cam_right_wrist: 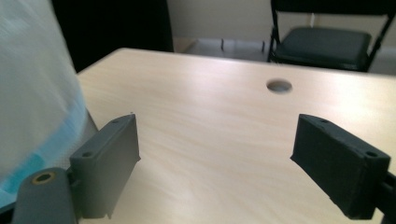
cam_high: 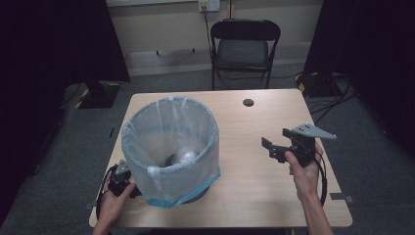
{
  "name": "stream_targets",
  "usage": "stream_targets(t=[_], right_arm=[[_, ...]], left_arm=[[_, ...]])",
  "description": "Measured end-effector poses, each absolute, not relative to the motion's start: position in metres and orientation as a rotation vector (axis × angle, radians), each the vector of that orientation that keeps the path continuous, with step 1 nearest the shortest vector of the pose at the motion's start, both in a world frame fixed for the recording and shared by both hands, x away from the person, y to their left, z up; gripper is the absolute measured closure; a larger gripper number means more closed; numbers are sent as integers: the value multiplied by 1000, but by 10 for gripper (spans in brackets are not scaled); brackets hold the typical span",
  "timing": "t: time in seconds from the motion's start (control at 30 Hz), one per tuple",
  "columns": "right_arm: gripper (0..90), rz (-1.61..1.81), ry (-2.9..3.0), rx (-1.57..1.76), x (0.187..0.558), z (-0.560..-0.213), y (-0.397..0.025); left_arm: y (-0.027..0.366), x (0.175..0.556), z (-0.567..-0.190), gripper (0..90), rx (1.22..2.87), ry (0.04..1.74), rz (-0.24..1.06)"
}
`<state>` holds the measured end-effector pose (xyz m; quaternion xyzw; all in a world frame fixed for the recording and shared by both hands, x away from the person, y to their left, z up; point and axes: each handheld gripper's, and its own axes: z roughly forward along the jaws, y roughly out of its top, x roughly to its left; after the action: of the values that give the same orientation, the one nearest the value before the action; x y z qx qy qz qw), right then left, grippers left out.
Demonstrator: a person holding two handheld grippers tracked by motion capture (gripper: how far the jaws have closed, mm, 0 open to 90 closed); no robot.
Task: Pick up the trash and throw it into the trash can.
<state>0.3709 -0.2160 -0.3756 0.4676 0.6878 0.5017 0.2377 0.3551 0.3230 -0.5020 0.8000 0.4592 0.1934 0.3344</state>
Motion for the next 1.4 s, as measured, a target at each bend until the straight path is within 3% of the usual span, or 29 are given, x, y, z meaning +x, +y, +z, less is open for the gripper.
stream_targets(t=[0.8, 1.4], right_arm=[[142, 989, 2044, 1479, 354, -482, -239], [102, 879, 2048, 1455, 357, -500, -231]], left_arm=[[323, 355, -502, 0, 2087, 1201, 507], [323, 355, -502, 0, 2088, 1201, 507]])
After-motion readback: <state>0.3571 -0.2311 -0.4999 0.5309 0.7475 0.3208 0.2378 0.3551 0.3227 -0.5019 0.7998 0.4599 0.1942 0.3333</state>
